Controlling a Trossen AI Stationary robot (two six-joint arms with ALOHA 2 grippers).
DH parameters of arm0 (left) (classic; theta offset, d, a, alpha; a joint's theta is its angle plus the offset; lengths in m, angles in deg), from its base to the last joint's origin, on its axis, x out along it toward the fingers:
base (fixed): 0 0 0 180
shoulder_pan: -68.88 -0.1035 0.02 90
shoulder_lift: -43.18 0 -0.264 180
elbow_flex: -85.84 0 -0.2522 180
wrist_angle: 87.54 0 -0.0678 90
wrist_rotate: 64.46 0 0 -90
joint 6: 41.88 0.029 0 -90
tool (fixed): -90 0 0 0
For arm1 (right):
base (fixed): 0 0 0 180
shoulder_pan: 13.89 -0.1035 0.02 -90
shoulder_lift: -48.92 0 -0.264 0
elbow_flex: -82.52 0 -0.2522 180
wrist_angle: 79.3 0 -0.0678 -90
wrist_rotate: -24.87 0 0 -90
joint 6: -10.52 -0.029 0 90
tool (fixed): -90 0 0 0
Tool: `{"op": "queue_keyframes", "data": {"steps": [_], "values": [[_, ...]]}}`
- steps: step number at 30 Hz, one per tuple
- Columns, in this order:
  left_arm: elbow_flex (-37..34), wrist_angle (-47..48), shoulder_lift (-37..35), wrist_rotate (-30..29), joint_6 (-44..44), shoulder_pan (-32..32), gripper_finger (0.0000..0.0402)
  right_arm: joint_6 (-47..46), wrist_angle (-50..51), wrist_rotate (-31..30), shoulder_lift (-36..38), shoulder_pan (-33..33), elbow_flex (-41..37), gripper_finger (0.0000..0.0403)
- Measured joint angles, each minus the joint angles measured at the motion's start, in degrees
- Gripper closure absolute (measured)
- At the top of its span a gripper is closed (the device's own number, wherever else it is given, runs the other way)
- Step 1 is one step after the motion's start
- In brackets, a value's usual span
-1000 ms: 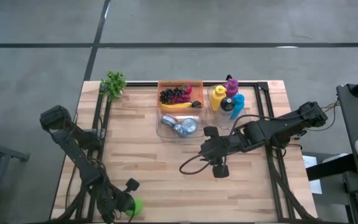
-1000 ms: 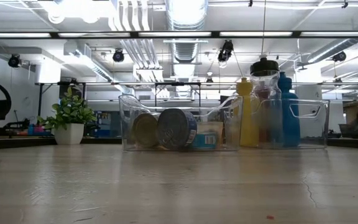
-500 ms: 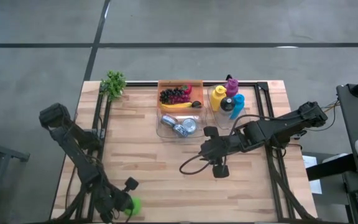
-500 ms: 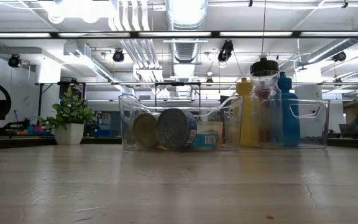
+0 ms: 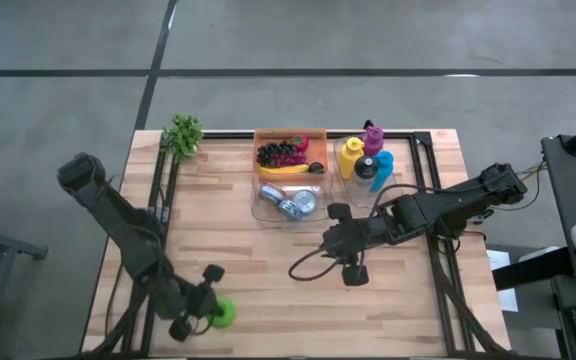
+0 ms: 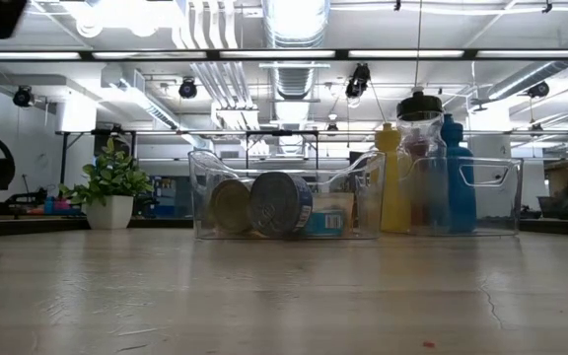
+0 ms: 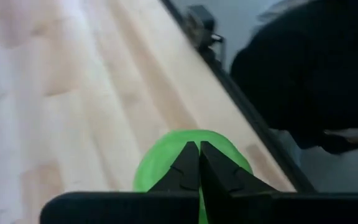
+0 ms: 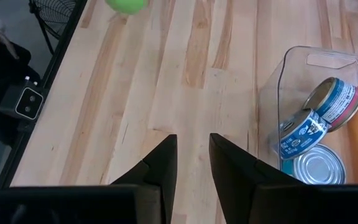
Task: Pick & Place Food Item
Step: Put the green apple into the orange bin
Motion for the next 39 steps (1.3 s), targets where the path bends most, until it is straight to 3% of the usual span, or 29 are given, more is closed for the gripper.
{"op": "queue_keyframes", "data": {"steps": [11, 17, 20, 26, 30, 39], "values": [[0.1, 8.6, -12.7, 0.8, 4.5, -15.6, 0.0401, 2.9, 0.2, -0.1, 0.0, 0.0, 0.0, 0.0298], [0.1, 13.7, -19.5, 5.1, 7.8, -30.4, 0.0401, 3.3, 0.4, -0.6, 0.0, 0.2, 0.0, 0.0303], [0.1, 14.0, -21.1, 10.4, 11.2, -39.8, 0.0401, 3.3, 0.4, -3.3, 0.0, 0.2, 0.0, 0.0310], [2.2, 15.5, -20.9, 21.5, 19.3, -58.2, 0.0401, 3.3, 0.3, -10.9, 0.0, 0.3, 0.0, 0.0322], [6.1, 17.9, -19.6, 26.5, 26.2, -67.6, 0.0401, 3.3, 0.3, -12.3, 0.0, 0.4, 0.0, 0.0328], [16.5, 21.5, -11.6, 27.1, 36.6, -77.0, 0.0401, 1.6, -1.8, -13.8, 0.0, 0.6, 0.0, 0.0325]]}}
